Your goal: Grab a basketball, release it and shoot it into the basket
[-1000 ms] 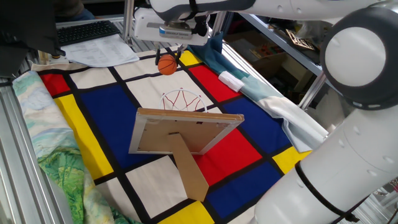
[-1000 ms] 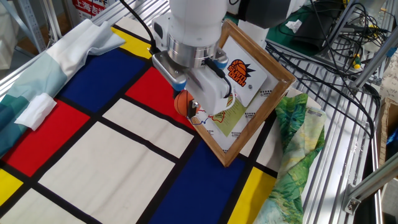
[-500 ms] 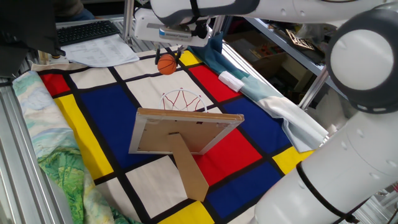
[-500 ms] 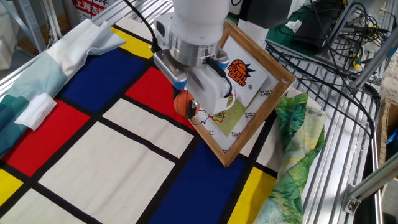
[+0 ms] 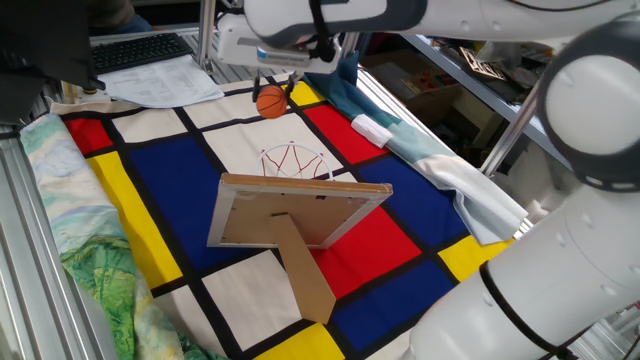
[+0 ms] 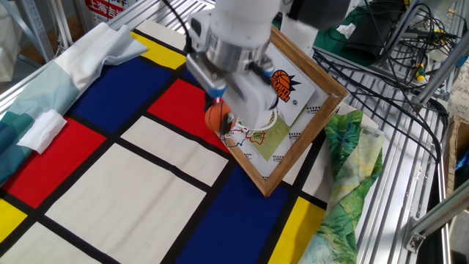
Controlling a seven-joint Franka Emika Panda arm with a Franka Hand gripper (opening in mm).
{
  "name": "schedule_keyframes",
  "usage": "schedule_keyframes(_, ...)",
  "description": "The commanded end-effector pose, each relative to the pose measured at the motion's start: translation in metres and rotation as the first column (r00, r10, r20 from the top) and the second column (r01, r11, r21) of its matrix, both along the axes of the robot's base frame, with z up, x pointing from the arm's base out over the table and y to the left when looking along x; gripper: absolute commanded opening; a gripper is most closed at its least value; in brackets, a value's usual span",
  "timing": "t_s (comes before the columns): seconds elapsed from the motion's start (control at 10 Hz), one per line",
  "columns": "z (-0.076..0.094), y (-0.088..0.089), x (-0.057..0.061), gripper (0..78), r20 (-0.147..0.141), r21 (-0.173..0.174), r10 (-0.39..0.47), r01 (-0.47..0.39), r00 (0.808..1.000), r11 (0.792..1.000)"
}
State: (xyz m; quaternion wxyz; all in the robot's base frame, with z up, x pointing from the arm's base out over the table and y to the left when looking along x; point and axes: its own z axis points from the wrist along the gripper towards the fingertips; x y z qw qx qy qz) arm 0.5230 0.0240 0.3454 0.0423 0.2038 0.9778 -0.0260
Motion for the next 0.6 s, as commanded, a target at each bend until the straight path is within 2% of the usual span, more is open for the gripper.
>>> schedule_keyframes(0.1, 0.027, -0.006, -0.039, 1.3, -0.026, 0.034, -0.004, 0.005, 1.0, 0.999)
schedule_keyframes(0.2, 0.031, -0.011, -0.059, 1.3, -0.019, 0.043, 0.014, -0.013, 1.0, 0.999)
schedule_keyframes(0.3, 0.034, -0.015, -0.073, 1.3, -0.016, 0.046, 0.027, -0.027, 0.999, 0.999)
schedule_keyframes(0.6, 0.029, -0.022, -0.102, 1.3, -0.008, 0.061, 0.058, -0.057, 0.998, 0.996)
